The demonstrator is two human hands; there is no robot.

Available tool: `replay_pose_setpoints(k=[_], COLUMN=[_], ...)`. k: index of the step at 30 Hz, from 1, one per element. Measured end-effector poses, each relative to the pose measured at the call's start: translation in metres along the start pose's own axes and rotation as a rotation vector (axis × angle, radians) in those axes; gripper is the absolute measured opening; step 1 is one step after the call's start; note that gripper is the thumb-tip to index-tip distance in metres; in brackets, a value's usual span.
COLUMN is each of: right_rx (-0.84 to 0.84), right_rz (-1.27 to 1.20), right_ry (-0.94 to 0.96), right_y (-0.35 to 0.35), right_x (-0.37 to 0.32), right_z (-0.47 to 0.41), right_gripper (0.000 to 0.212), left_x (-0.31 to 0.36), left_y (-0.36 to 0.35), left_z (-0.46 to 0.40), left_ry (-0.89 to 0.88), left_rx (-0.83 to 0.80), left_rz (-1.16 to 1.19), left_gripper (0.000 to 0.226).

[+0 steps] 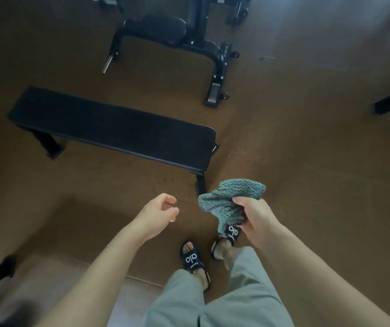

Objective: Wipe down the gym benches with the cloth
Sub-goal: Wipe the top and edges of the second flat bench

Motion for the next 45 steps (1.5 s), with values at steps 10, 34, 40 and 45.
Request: replay_pose_setpoints(k=[10,34,40,45], right_rx=[0.049,-0.008,-0.046,-0.025], right_rz=[0.370,1.643,1.672,1.609], right_ry=[0.627,1.121,1.049,0.989], right_y=[-0.109,-0.237,-0.244,-0.252], right_x=[-0.123,0.113,0.110,0.088], right_z=[-0.181,-0.470,-0.492,-0.513], right_gripper=[0.023,0.064,0.066,0.063], left_x=[0.073,0.058,0.053,0.053], left_y=[0.074,0.052,0.050,0.050], left_z=[-0.200,-0.541,-0.543,-0.544], left_ry=[-0.037,-0.665,-0.693,-0.675], left_rx=[0.278,0.957,0.961,0.968], left_rz=[-0.062,-0.221,-0.210,-0.215], left_gripper=[0.033,0.016,0.014,0.015])
Point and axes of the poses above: each hand's wrist, its own z-axis away from the middle knuckle, its own y-axis out of the back of the hand, x = y × z, the point moved 7 cm from there along -z, towards the middle knuckle, and after that the axes turned 14 degrees about y, right-handed, at the moved point
